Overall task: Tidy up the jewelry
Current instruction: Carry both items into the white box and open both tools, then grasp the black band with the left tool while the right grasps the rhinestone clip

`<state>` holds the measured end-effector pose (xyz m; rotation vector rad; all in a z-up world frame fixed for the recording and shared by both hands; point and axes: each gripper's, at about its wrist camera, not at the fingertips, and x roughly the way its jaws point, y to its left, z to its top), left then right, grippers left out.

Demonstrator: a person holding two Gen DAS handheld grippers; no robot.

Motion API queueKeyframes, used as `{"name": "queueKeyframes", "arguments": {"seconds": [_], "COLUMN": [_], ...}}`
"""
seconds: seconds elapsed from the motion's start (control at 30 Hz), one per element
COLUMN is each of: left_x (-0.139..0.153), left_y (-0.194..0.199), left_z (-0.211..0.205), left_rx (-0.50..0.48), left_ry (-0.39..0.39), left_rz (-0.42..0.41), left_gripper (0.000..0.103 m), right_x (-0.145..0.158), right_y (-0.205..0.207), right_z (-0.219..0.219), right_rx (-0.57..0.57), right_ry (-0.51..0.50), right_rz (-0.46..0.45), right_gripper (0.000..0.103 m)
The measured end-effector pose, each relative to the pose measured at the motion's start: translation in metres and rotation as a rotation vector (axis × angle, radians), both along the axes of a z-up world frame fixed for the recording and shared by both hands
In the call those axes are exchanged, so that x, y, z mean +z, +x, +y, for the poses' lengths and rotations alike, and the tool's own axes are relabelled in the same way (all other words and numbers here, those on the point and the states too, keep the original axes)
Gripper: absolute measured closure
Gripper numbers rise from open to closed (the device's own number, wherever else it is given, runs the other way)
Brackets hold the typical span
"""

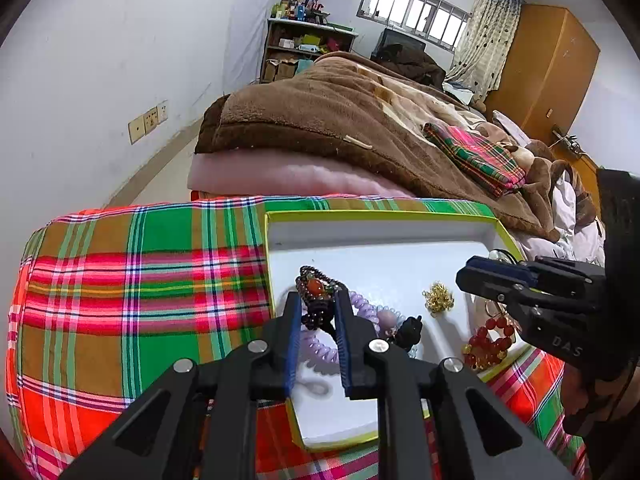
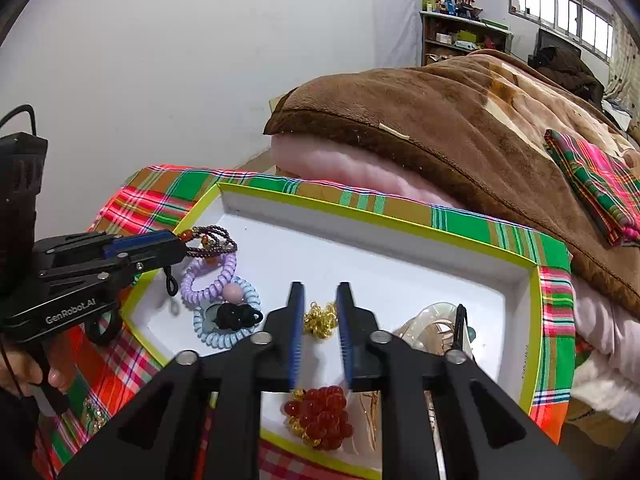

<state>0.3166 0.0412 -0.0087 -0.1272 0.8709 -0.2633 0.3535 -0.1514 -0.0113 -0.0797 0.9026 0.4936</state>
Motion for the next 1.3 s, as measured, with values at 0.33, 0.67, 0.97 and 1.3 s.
{"name": "queueKeyframes", "arguments": {"seconds": [0.33, 0.67, 0.97, 1.3], "left_x": [0.014, 0.036, 0.047, 0.037], "left_y": [-0.02, -0.065, -0.107, -0.151], "left_z": [0.003, 0.014, 0.025, 0.038], "left_rx": [0.006, 0.013, 0.032, 0.06], "left_ry": [-0.011, -0.012, -0.021, 0.0], "left_rz": [-0.021, -0.061, -0.09, -0.092], "left_gripper": [0.076, 0.076, 0.076, 0.076], "right_x": [0.022, 0.043, 0.053, 0.049], "right_y": [-0.029, -0.081, -0.121, -0.162], "right_z": [0.003, 0.01, 0.011, 0.012], "right_rx": [0.027, 0.076, 0.103, 0.134], "right_ry": [-0.006, 0.008, 0.029, 0.071], "right_rz": [-0.067, -0.119, -0.129, -0.109], "right_gripper": [0.076, 0.07, 0.07, 0.069]}}
